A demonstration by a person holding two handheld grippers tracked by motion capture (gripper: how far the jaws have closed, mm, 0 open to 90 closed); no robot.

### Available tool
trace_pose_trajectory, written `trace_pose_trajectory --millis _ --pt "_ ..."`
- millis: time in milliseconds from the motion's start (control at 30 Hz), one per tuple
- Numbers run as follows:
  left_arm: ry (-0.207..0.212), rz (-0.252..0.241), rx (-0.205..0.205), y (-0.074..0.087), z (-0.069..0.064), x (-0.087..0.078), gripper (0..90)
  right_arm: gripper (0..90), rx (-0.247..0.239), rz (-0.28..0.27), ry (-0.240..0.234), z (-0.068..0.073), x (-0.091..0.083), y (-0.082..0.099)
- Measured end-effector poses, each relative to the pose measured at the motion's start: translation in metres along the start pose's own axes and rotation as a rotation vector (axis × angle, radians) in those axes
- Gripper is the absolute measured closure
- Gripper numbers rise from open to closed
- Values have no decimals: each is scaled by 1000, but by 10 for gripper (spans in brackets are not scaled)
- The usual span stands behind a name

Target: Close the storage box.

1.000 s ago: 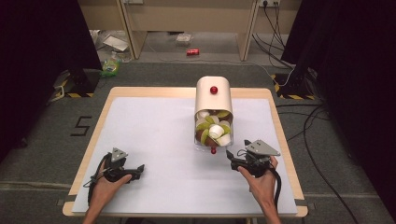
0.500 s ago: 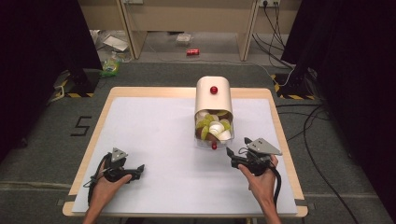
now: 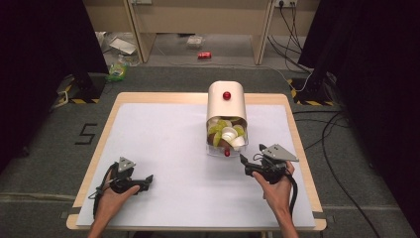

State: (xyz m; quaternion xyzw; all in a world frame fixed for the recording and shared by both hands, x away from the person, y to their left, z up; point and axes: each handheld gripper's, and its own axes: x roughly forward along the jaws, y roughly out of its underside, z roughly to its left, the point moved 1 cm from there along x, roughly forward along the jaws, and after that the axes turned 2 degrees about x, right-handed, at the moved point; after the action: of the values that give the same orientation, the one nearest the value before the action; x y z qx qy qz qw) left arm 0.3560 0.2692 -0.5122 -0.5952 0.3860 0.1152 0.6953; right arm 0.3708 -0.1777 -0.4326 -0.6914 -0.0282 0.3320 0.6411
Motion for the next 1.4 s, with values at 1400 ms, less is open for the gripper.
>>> trace_pose_trajectory --millis 1400 --pt "-1 0 1 0 0 0 60 174 -5 14 21 -9 15 -10"
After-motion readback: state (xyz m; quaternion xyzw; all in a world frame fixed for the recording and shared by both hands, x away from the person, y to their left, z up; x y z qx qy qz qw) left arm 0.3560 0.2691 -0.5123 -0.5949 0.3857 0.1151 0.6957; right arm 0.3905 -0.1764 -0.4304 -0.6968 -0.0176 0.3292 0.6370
